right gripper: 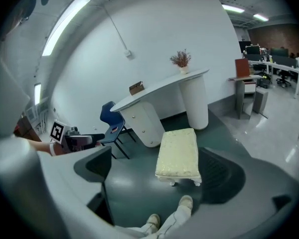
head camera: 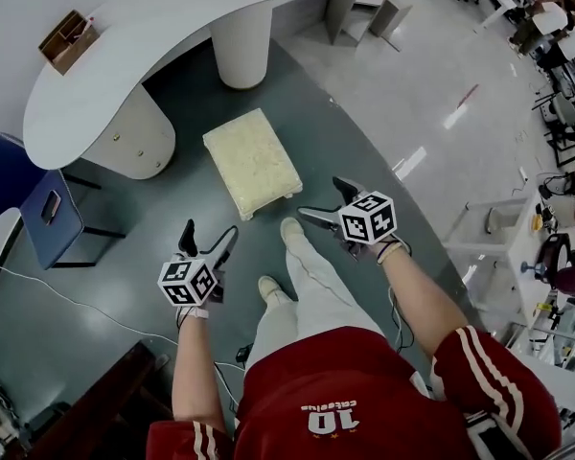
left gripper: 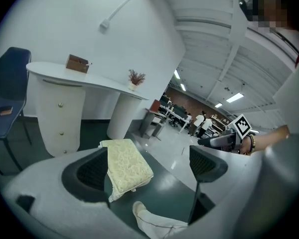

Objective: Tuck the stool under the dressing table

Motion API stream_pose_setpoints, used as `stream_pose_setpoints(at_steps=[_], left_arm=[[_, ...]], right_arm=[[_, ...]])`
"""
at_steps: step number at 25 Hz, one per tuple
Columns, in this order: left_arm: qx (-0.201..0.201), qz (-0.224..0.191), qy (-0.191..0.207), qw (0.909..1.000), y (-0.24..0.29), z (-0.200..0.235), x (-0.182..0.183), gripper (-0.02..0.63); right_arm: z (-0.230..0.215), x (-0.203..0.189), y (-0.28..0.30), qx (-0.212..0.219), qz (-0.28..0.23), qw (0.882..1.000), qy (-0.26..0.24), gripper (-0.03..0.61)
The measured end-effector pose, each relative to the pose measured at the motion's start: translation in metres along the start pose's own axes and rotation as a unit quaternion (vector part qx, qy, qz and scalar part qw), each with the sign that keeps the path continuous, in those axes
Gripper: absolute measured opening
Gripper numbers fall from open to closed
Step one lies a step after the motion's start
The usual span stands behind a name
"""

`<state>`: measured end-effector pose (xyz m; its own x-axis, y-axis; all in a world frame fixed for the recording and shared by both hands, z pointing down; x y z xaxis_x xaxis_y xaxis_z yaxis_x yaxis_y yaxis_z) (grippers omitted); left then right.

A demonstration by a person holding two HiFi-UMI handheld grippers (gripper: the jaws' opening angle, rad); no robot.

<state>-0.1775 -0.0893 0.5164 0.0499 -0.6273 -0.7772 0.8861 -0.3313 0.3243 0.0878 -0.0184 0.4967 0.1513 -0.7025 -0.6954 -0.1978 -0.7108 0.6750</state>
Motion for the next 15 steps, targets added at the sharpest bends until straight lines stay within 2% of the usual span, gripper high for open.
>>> stream_pose_setpoints(at_steps=[3,11,15], left_arm=[[-0.001,0.010,-0.011,0.9999,0.034,0.021,-0.027,0.522],[0.005,0.074,-0.034,0.9967,0.137,0.099,-0.103,0.532],[0.012,0.096,-0.063,0.9933,0.181,0.145,-0.134,0.532]], right_arm=[[-0.024,-0.020,0.037,0.000,0.016,1.000,0.011,0.529],[-0.102,-0.073,0.162,0.014,0.062,0.996,0.057,0.528],[-0.131,-0.091,0.225,0.027,0.085,0.994,0.064,0.528]])
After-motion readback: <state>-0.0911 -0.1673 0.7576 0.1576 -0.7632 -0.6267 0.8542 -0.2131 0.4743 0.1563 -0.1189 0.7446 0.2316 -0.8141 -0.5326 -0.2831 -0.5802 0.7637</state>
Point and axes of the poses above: the fingertips, and each gripper's own axes: y forward along the fingers, z to its left, x out of its top, the point moved 3 cm from there along -y, backward along the fingers, and after that the axes turned 12 degrees about -x, right-handed, at the moved point
